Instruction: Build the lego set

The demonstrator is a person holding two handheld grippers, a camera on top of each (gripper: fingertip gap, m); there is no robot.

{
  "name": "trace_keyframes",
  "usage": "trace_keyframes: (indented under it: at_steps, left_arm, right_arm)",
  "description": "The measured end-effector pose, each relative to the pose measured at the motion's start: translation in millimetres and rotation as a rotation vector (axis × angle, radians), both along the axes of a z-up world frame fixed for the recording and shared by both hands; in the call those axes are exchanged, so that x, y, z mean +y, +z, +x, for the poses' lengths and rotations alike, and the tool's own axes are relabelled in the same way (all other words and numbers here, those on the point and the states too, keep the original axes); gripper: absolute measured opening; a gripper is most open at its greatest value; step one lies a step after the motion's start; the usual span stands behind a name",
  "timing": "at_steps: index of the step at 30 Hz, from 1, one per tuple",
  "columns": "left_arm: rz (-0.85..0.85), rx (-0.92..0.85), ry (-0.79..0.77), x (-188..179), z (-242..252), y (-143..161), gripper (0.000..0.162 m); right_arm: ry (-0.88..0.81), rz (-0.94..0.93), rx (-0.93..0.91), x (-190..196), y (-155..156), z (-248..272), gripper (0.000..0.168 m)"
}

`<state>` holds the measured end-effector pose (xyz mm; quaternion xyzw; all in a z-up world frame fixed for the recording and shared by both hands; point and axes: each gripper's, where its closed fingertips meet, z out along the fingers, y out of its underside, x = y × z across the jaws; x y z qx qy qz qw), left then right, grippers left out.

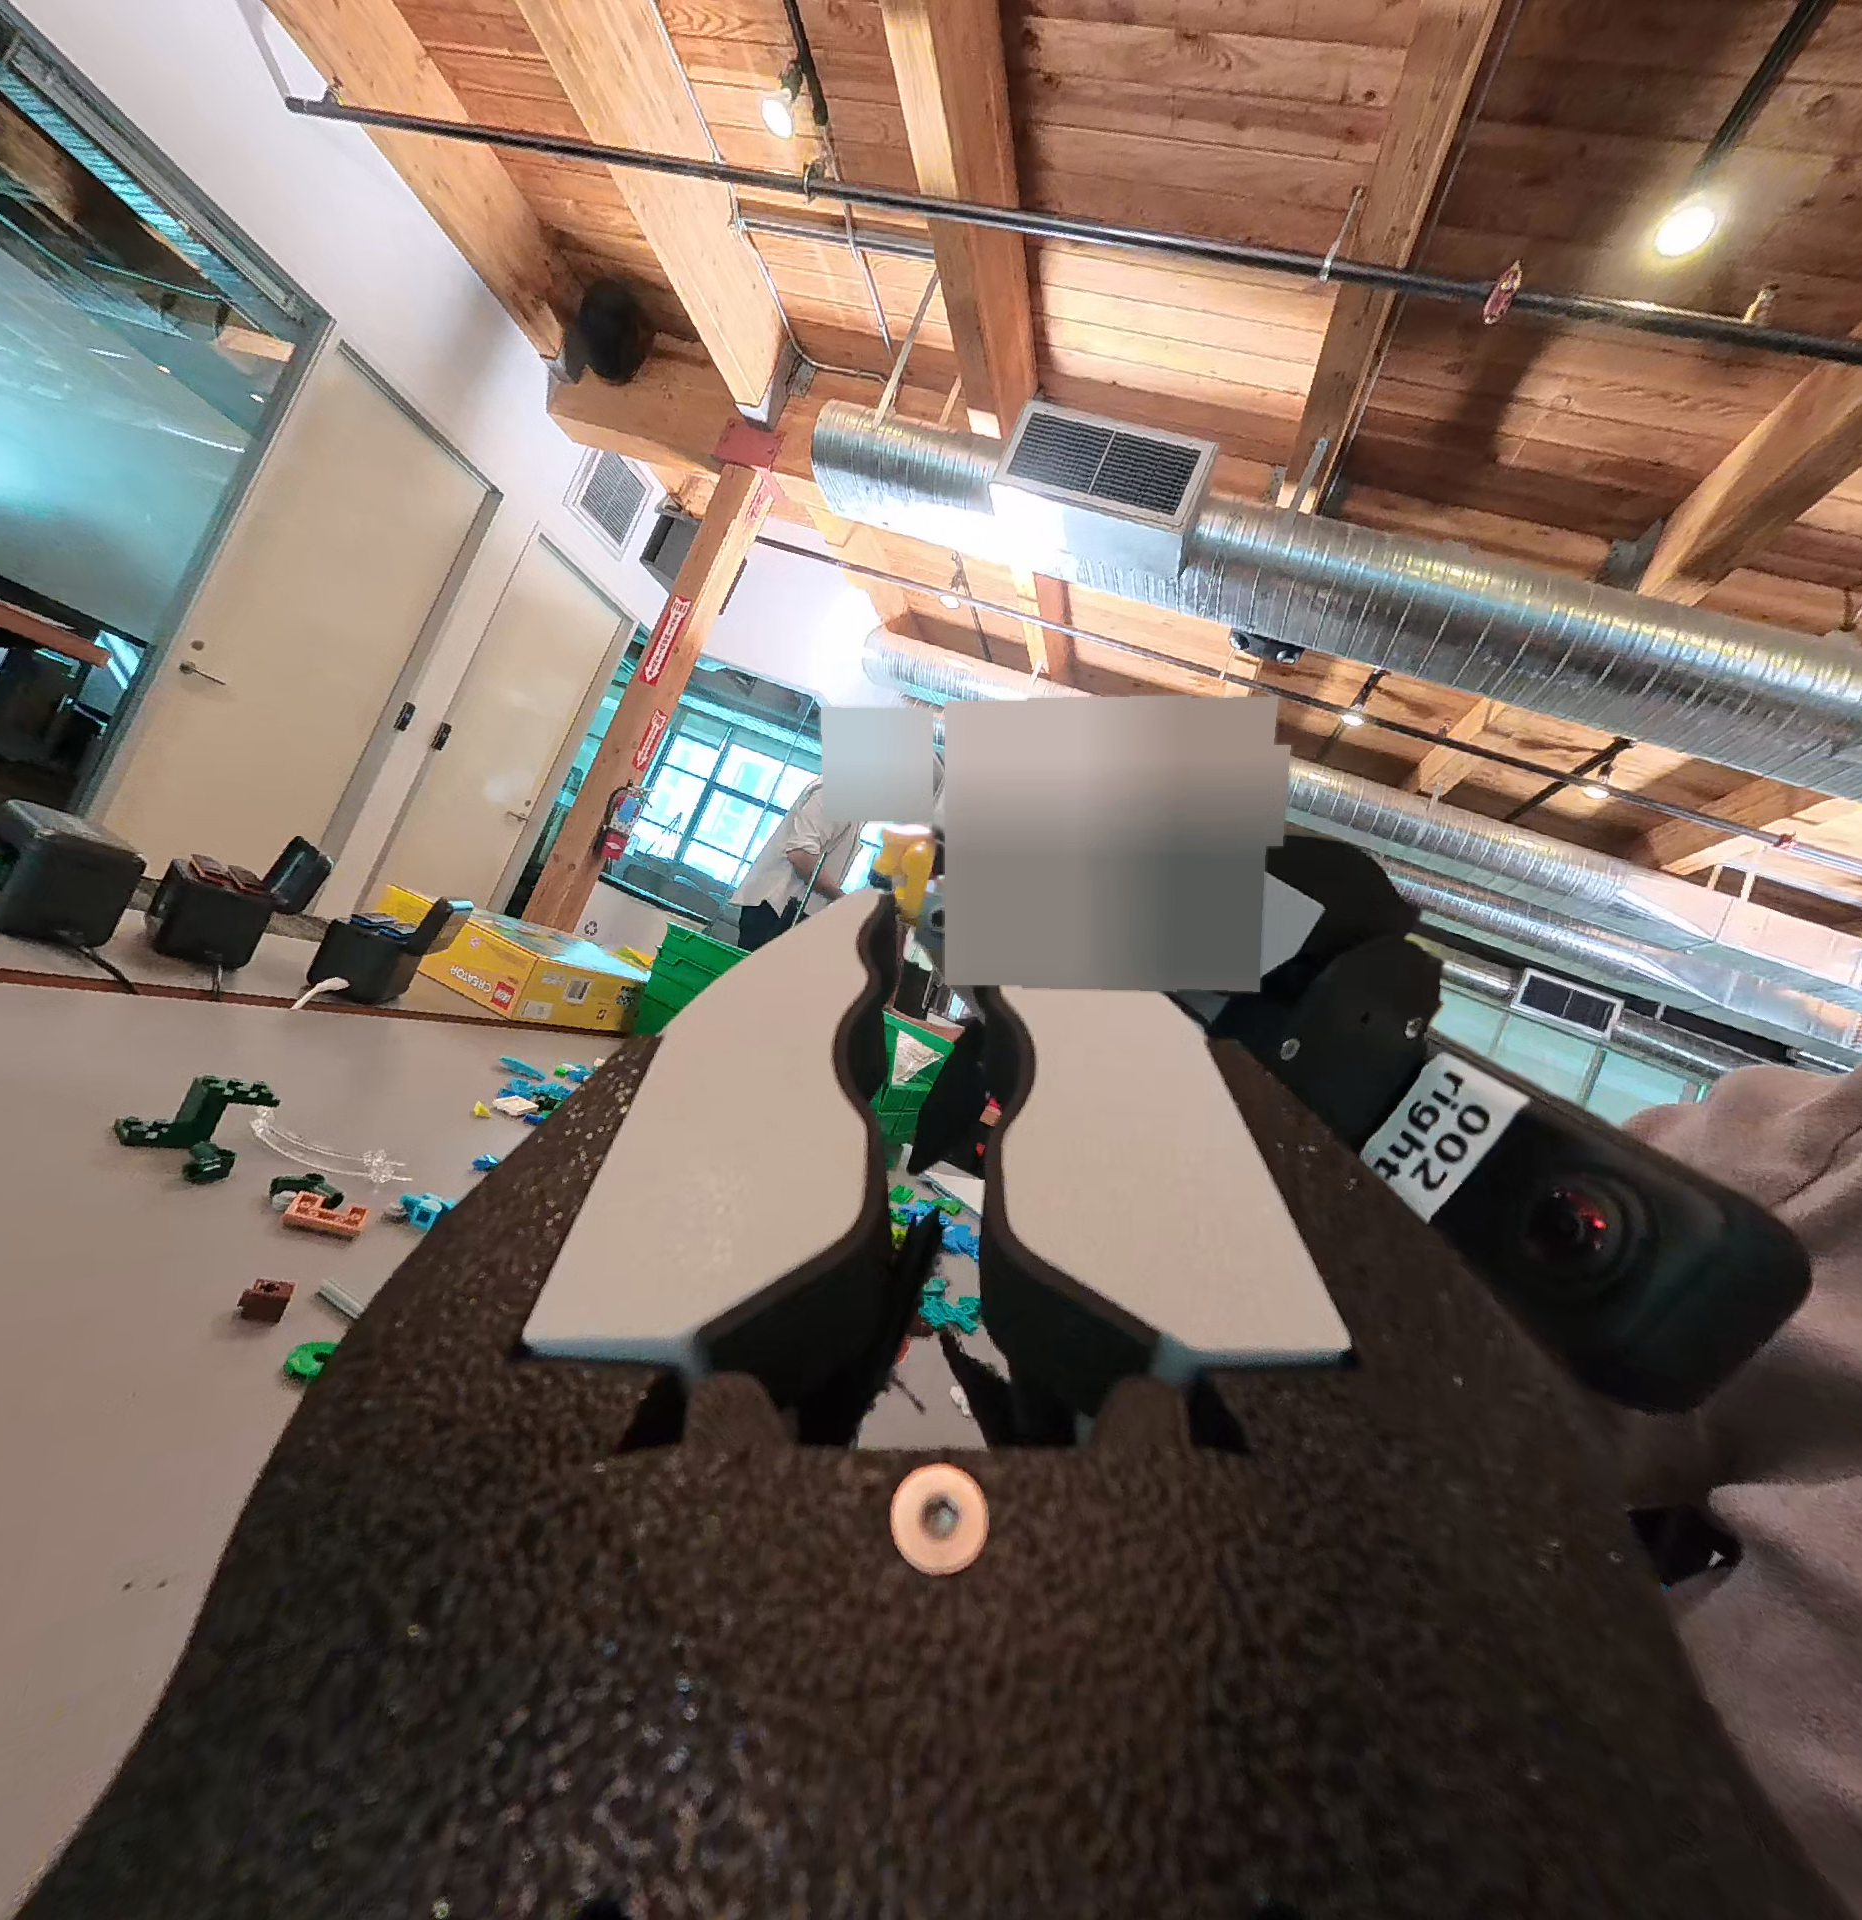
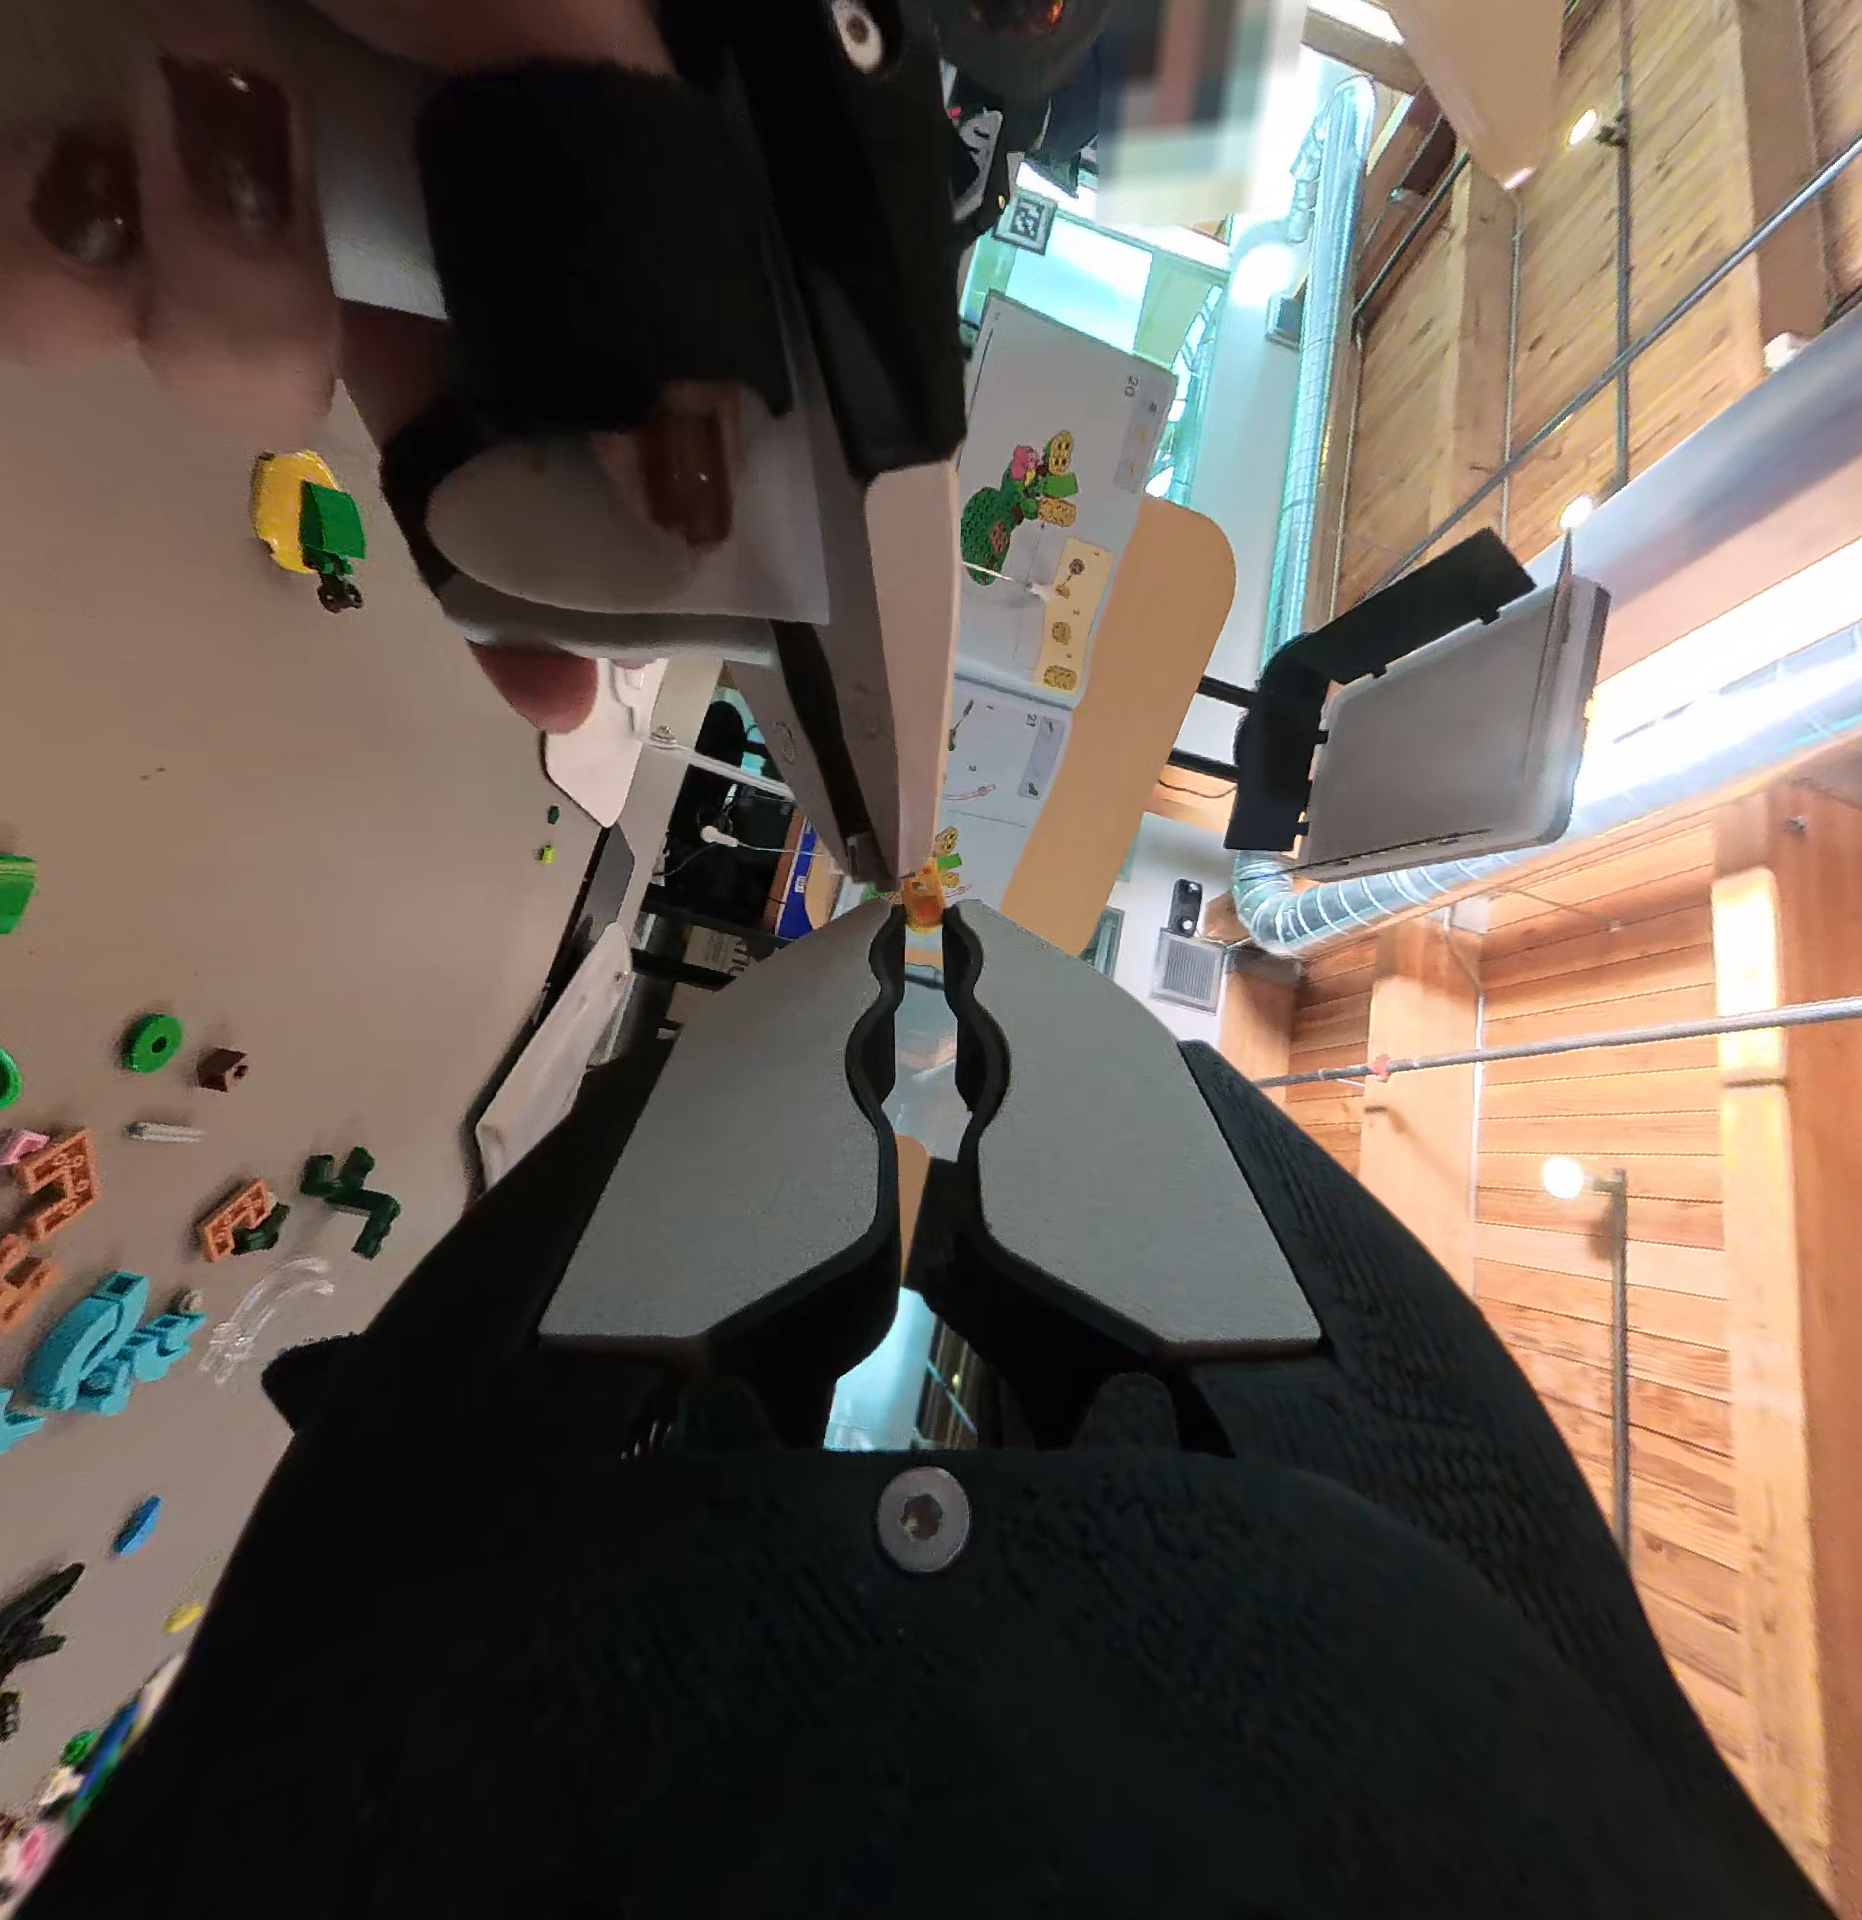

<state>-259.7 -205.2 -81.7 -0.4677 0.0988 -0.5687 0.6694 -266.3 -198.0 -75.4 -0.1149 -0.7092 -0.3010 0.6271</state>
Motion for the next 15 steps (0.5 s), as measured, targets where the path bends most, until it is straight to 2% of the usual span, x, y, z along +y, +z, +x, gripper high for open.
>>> trace_keyframes:
  at_steps: [9, 11, 15]
  left_arm:
    - [-0.009, -0.021, 0.028, 5, -18, 2, 0.014]
    - [-0.021, 0.021, 0.073, 11, -35, -1, 0.013]
    - [-0.047, 0.109, 0.149, 18, -70, -7, 0.014]
  right_arm:
    - [0.047, 0.042, -0.052, -4, -9, 0, 0.003]
    - [0.080, 0.092, -0.188, -4, -30, 0, 0.003]
    - [0.244, 0.159, -0.524, -24, -97, -8, 0.002]
